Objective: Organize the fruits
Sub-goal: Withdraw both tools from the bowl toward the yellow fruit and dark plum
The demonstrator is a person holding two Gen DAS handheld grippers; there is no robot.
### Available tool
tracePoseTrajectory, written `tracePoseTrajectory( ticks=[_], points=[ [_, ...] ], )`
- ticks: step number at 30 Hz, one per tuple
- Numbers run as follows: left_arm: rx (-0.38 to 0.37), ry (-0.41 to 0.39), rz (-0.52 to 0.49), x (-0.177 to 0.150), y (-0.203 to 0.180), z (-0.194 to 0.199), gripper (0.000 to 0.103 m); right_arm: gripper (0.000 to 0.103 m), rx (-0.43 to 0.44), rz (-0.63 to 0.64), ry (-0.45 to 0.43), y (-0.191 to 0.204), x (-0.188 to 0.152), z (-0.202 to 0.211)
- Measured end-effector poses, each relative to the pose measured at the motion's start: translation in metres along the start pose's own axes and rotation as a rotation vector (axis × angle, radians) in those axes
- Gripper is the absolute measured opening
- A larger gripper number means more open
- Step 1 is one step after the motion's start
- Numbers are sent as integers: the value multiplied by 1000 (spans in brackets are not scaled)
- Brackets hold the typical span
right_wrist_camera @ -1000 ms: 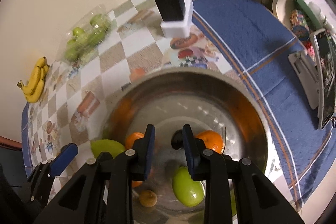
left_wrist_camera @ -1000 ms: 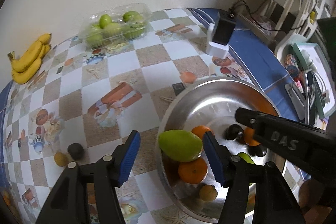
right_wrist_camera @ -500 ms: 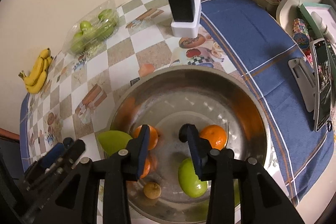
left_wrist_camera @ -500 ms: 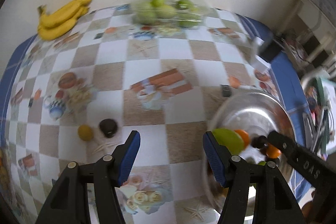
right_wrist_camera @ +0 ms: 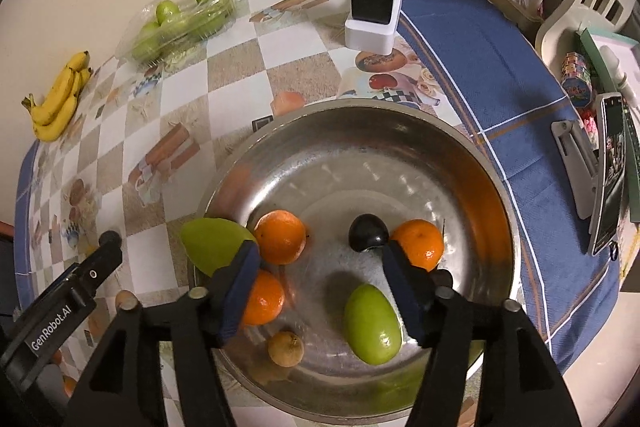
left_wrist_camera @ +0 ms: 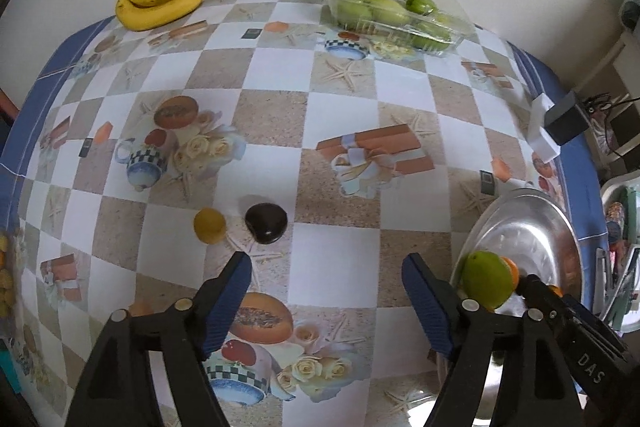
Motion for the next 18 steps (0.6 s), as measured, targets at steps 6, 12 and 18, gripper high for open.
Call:
tracePoseTrajectory(
  ticks=[6, 12, 18],
  points=[
    [24, -2, 29, -1, 11, -2, 101, 84, 4, -3, -9, 0, 2, -1],
    [58, -32, 32, 3, 20, 1, 103, 103, 8, 1, -11, 3, 1, -2],
    [53, -34, 29, 3, 22, 2, 103, 103, 4, -2, -8, 3, 0, -4]
  ],
)
Point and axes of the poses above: each gripper's, at about its wrist camera, not at the fingertips, and z roughly against the way its jaws point, y to its left, x to its top, the point moved 10 cm from there along -z, roughly the way its jaws point, and after that the axes turned 10 degrees about -x, right-handed, at the moved point
